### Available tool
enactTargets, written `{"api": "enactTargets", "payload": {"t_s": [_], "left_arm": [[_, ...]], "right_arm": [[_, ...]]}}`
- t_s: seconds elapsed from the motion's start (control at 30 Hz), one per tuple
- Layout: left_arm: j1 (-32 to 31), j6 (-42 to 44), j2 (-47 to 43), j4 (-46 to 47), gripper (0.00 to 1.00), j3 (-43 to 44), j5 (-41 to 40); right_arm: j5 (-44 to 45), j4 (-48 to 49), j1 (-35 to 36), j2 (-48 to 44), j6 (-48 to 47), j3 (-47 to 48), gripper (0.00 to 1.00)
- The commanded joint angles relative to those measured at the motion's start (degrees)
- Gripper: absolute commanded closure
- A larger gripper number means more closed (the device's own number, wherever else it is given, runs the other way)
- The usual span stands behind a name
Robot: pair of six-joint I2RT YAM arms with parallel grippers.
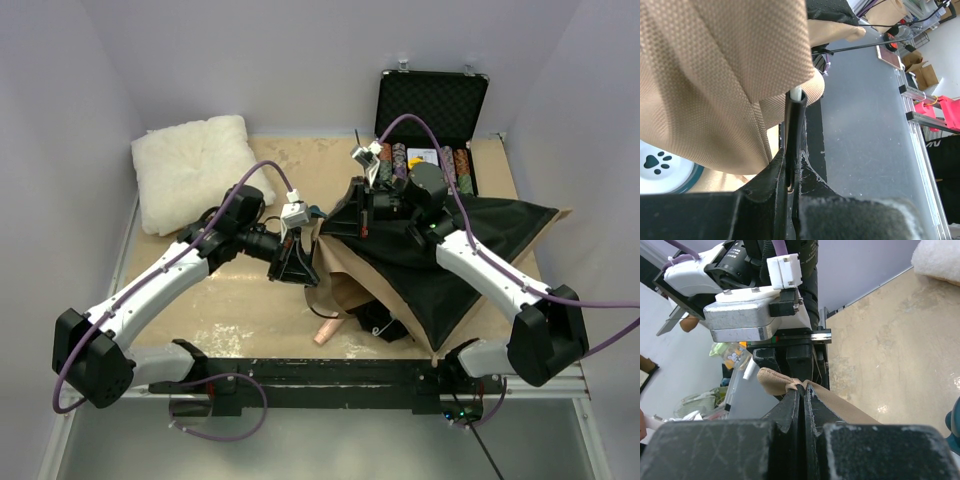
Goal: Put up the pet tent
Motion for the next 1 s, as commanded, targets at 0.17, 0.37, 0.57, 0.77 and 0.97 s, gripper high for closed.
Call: {"api": "enactTargets", "payload": {"t_s": [0.17,0.37,0.57,0.77,0.97], "left_arm": [[-3.04,-4.90,5.26,-20.38,1.00,-2.81,-1.74],[-2.87,-4.55,5.18,-20.56,1.00,-2.11,-0.77],[-1.82,-3.93,4.39,-21.44,1.00,-1.84,0.19],[-1.37,-3.76,4.91,-21.35,1.00,-0.53,0.20],[-1.46,-3.93,5.79,-21.26,1.00,2.02,0.55]], "right_arm": [[9.12,20.73,-1.68,-5.75,-1.92,6.08,1.00],[7.88,17.12,-1.59,-7.24,-6.06,4.15,1.00],[7.27,17.91,-1.59,-7.07,-5.09,3.97,1.00],[4.72,17.82,-1.51,-6.11,-5.44,4.05,1.00],[3.57,8.79,0.25,-6.45,-14.30,5.11,1.00]]}}
